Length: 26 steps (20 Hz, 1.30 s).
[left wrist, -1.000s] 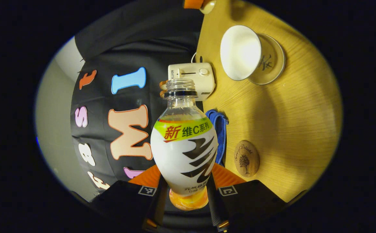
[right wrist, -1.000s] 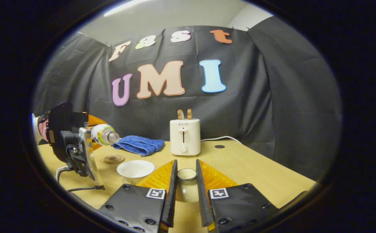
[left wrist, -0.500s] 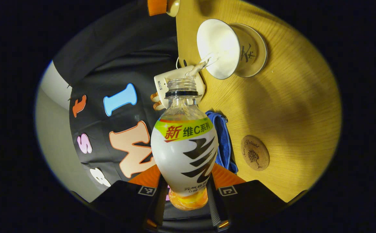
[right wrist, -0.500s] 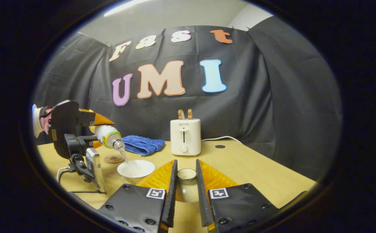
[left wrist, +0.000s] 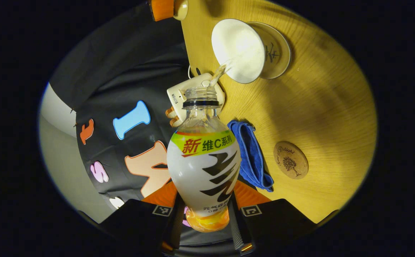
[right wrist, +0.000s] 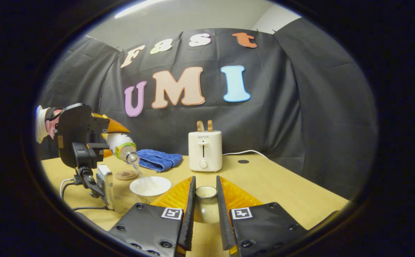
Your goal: Open the teacup lid with one hand, grasp the water bottle and pour water into the teacup with the other hand; after pouring, place the water bottle on the coaster and then close the teacup lid.
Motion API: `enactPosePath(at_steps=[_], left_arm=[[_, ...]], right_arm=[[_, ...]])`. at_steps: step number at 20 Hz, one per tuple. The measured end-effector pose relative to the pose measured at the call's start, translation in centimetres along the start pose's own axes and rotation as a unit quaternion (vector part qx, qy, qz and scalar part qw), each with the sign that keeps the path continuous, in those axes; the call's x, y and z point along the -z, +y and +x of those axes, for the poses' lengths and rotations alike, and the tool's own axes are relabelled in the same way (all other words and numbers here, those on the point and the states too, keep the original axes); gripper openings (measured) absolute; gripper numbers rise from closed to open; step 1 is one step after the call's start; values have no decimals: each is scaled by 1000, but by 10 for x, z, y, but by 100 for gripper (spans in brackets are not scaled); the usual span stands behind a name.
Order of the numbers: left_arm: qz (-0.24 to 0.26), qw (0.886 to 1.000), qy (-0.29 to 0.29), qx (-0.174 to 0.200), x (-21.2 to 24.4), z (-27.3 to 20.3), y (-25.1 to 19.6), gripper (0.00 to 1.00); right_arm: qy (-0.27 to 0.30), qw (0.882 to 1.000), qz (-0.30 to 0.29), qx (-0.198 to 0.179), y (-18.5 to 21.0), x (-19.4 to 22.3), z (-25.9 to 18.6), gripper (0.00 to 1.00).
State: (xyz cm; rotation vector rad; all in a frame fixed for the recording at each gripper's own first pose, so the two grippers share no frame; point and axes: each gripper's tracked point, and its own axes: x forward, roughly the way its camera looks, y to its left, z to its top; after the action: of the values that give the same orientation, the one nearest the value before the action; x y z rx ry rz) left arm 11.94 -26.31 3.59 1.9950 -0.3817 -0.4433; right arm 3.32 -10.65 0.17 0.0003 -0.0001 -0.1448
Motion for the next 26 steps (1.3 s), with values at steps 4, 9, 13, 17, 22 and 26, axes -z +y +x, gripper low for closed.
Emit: enactPosePath(at_steps=[4,9,13,17,22,26], left_arm=[[30,1000,0,-8,2,-1,12,53],[53,998,-4,-16,-2,-4,25,54],[59,998,-4,-15,-2,-4,25,55],[25,1000,-6,-9,0,-2,20,55],[-129,991,-16,19,4,-1,-6,54],[-332,942,-20,38,2,3,-26,53]], right_arm=[[0,1000,0,0,0,0,0,36],[0,1000,0,-1,1,0,0,36],[0,1000,0,-2,1,1,0,36],[0,1000,0,-1,0,0,1,36],[0,1000,0,-1,0,1,0,36],[-1,1000,0,-1,0,0,1,36]])
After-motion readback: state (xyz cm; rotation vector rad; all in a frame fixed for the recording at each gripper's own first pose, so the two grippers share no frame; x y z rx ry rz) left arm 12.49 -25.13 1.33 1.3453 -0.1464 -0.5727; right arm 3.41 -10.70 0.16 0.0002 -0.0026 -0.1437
